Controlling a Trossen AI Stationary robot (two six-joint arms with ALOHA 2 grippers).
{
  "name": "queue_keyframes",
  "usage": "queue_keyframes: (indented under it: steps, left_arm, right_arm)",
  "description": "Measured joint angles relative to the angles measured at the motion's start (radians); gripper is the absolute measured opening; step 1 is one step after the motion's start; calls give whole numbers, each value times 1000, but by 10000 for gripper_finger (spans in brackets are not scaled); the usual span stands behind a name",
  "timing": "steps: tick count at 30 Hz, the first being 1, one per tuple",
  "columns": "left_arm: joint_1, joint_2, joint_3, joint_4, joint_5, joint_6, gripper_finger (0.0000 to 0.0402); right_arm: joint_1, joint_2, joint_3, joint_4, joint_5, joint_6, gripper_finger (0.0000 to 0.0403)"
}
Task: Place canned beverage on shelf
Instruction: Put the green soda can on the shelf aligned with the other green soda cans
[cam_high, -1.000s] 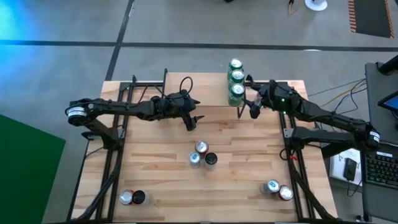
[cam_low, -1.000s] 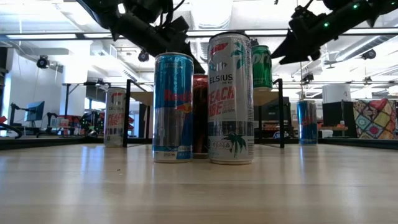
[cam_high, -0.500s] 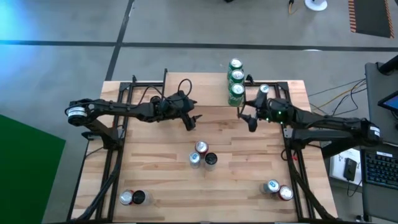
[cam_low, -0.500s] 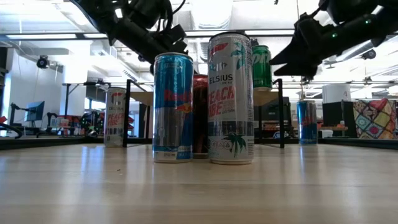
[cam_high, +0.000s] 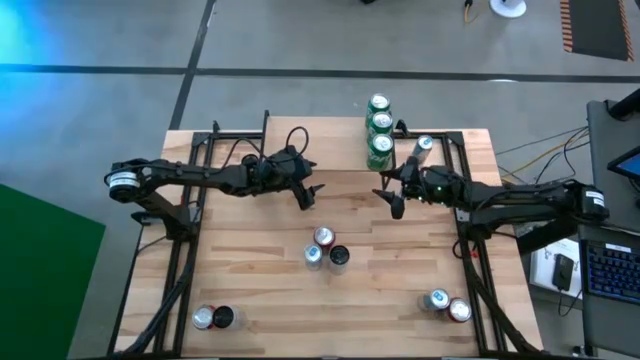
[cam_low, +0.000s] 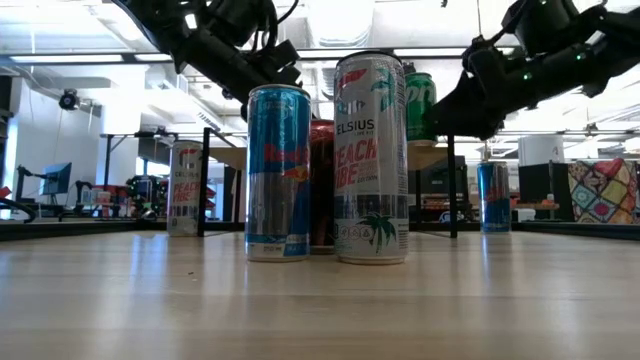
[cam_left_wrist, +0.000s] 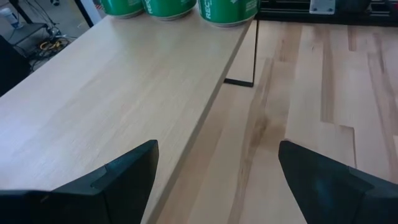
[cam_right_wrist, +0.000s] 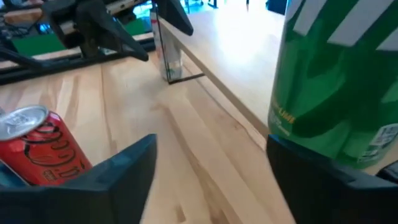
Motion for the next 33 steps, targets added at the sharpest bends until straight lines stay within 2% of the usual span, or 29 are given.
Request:
queue_keyframes:
  steps: [10, 12, 17, 33]
  left_arm:
    - [0, 0, 0, -4, 0, 0, 317]
    - [0, 0, 0, -4, 0, 0, 317]
    - [0, 0, 0, -3, 0, 0, 317]
    - [0, 0, 0, 2, 0, 0, 317]
  right_arm:
    - [0, 20, 12, 5, -10, -49, 54]
    - [0, 20, 12, 16, -10, -63, 21]
    - [0, 21, 12, 55, -6, -79, 11]
    - [-32, 21, 12, 67, 122, -132, 9]
